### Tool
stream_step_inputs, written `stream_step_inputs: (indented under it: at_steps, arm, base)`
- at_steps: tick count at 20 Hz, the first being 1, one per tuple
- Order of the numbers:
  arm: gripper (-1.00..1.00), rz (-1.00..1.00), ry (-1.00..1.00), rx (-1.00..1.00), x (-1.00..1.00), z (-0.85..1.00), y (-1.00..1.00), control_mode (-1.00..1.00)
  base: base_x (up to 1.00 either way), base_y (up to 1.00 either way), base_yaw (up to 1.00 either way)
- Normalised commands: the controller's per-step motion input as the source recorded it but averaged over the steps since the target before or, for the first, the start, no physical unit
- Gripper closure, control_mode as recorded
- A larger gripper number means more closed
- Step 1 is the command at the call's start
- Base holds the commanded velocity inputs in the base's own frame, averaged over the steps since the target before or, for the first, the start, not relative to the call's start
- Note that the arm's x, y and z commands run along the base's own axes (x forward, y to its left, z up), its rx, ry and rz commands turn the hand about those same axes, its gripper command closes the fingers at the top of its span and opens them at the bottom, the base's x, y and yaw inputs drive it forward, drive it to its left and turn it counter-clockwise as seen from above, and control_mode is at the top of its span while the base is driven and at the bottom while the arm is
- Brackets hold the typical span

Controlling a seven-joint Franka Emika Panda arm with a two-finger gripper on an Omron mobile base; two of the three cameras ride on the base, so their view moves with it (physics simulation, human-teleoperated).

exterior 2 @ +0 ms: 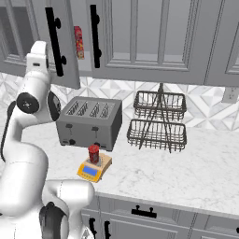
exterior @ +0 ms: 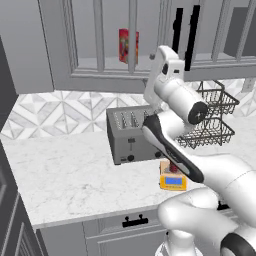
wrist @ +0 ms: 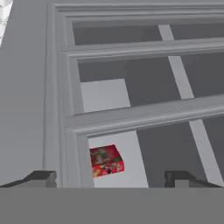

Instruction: Pick the yogurt and place it on the digital scale for weighing, and close the cabinet.

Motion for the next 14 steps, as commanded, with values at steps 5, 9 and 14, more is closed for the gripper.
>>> stream_step_inputs:
  at_steps: [5, 9, 14]
  arm:
    - [-1.00, 0.00, -0.10, 0.06, 1.00, -0.19, -0.20, -1.00]
    - [-1.00, -0.03, 0.00, 0.00, 1.00, -0.13, 0.00, -1.00]
    - [-1.00, -0.05, 0.00, 0.00, 0.99, -0.06, 0.01, -1.00]
  base:
    - [0.00, 0.00, 0.00]
    - [0.00, 0.00, 0.00]
    - [0.00, 0.00, 0.00]
